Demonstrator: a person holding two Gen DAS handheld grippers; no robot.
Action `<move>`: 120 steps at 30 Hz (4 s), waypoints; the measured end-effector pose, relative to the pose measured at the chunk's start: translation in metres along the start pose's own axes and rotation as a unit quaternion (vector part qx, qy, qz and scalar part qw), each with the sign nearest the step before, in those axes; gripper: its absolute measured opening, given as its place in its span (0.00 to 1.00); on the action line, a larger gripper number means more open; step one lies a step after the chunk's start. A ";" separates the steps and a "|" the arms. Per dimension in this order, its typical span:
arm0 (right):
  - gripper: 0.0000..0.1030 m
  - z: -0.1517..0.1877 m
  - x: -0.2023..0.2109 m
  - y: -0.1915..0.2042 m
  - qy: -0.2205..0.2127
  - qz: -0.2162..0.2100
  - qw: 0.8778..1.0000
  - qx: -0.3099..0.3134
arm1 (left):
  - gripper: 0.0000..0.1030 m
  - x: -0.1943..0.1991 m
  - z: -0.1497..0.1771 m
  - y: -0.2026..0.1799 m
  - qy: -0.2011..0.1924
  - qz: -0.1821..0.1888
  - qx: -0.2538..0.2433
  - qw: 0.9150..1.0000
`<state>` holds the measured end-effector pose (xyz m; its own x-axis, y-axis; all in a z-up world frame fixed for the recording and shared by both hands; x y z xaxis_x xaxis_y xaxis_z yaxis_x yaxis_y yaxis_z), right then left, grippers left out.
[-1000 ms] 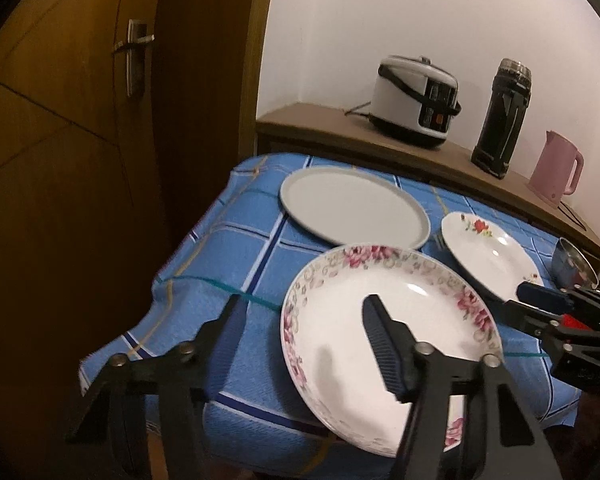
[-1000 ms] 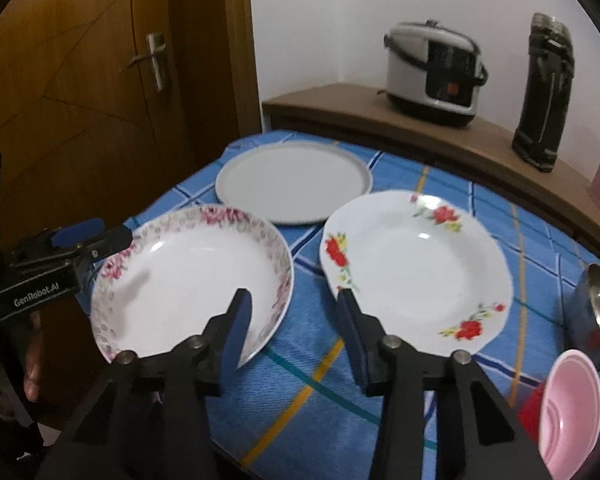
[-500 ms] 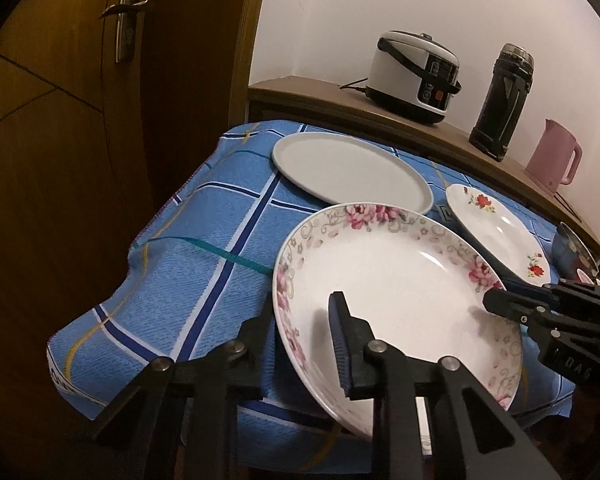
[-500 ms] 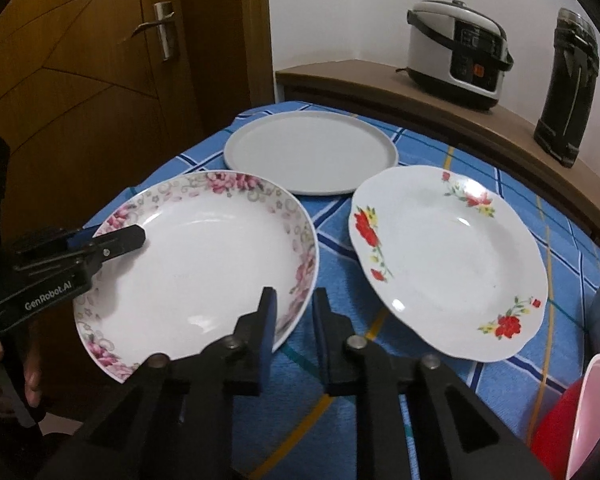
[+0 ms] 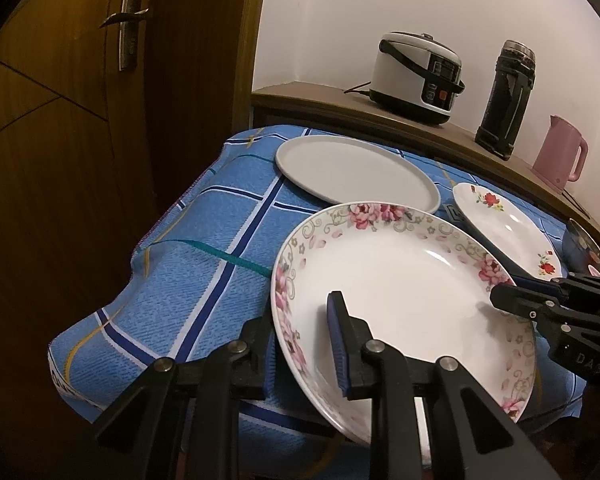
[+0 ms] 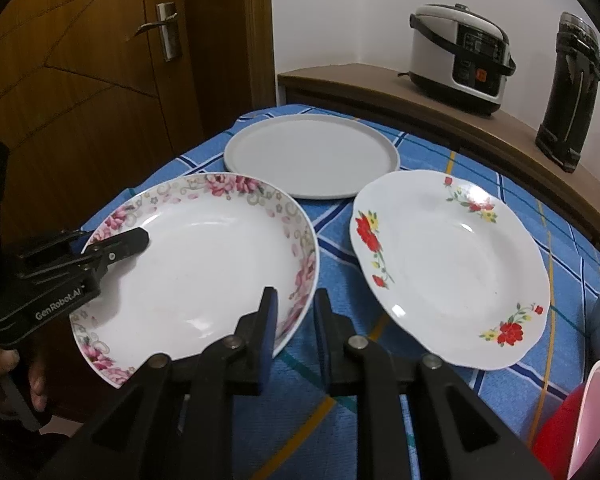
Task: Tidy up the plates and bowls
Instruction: 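Lift the pink-floral-rim plate off the cloth with the left gripper, then carry the held plate over the plain white plate with the left gripper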
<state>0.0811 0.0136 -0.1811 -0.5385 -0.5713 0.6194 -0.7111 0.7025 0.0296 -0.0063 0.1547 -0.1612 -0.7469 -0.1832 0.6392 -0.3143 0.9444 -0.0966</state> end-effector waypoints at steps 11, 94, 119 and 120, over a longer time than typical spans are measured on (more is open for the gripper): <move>0.16 0.000 0.001 0.000 -0.012 -0.007 1.000 -0.001 | 0.24 0.001 0.000 -0.002 -0.007 -0.011 -0.001 1.000; 0.16 -0.160 0.006 -0.050 -0.131 0.064 0.988 -0.046 | 0.24 -0.012 -0.171 -0.014 -0.197 -0.017 -0.024 0.980; 0.16 -0.162 -0.039 -0.064 -0.086 0.085 0.991 -0.055 | 0.24 -0.062 -0.167 -0.007 -0.174 -0.005 -0.014 0.985; 0.16 -0.162 -0.040 -0.064 -0.083 0.086 0.991 -0.055 | 0.24 -0.062 -0.168 -0.007 -0.174 -0.005 -0.014 0.985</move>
<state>0.2212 0.0606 -0.0809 -0.7213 -0.4949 0.4846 -0.5538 0.8322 0.0256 0.1407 0.2048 -0.0723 -0.9011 -0.2704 0.3389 -0.3101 0.9483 -0.0681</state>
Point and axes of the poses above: each gripper's, at about its wrist camera, not at the fingertips, and x roughly against the way its jaws point, y to its left, z to its underside, the point moved 4 cm from there along -x, roughly the way its jaws point, and after that the axes turned 4 degrees about -x, right-handed, at the moved point
